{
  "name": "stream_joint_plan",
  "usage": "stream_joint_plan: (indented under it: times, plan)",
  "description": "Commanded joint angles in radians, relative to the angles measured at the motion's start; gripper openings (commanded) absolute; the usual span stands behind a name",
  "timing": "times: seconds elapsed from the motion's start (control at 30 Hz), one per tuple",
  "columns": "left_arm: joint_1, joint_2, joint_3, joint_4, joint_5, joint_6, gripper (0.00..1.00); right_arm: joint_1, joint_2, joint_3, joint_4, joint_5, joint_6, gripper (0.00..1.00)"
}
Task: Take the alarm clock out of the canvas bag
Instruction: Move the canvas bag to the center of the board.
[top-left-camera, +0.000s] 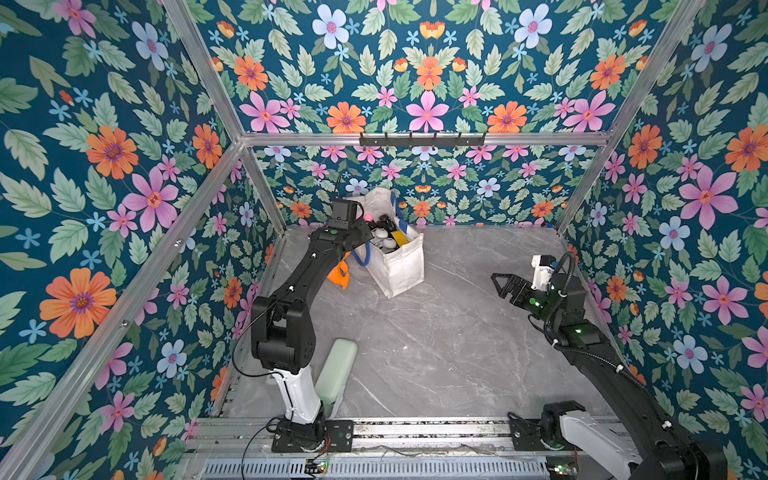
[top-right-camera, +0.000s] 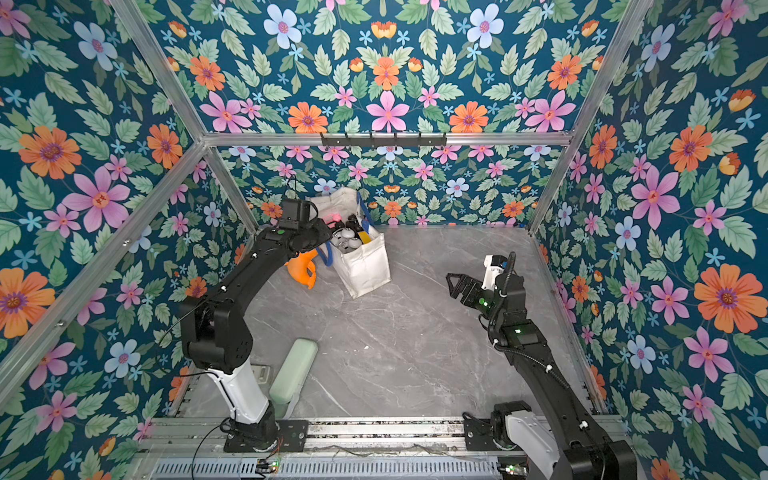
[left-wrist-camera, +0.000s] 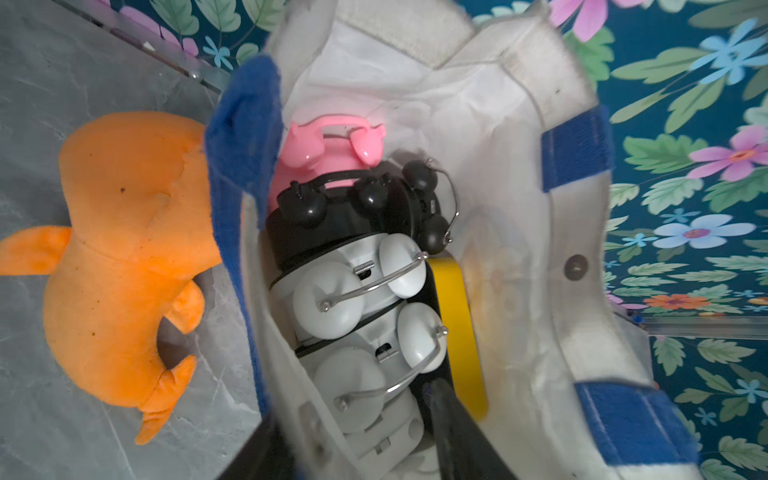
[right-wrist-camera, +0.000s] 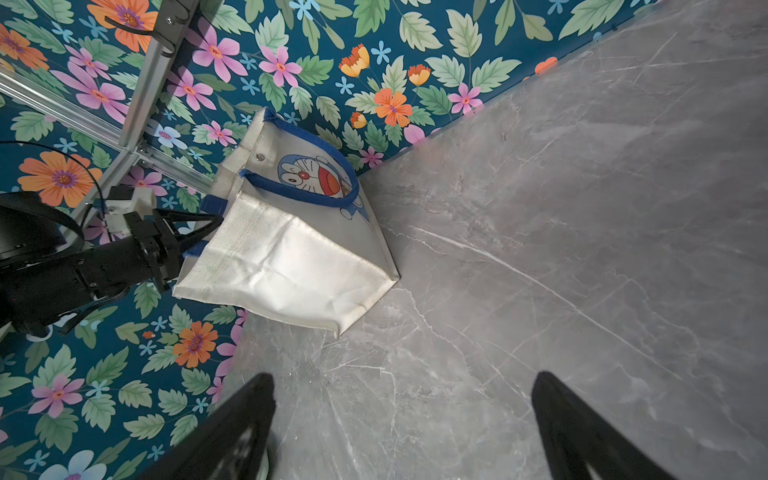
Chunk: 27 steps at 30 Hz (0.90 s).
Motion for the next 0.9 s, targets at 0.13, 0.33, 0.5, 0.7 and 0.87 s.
stream_joint_plan:
  times: [0.13, 0.33, 0.5, 0.7, 0.87]
  plan:
    - [-0.028, -0.013, 0.01, -0.035, 0.03, 0.036, 0.06, 0.002, -0.009, 0.006, 0.006, 0.004, -0.011, 0.97]
    - [-0.083, -0.053, -0.017, -0.031, 0.1, 0.034, 0.0, 0.002, -0.031, 0.008, 0.005, -0.003, -0.007, 0.97]
    - [-0.143, -0.097, -0.039, -0.026, 0.154, 0.03, 0.0, 0.002, -0.044, 0.02, -0.017, -0.008, -0.007, 0.97]
    - [-0.206, -0.152, -0.09, -0.033, 0.222, 0.029, 0.0, 0.002, -0.075, 0.054, -0.092, -0.028, -0.016, 0.97]
    - [-0.293, -0.175, -0.105, -0.078, 0.292, 0.076, 0.0, 0.003, -0.107, 0.122, -0.212, -0.071, -0.056, 0.97]
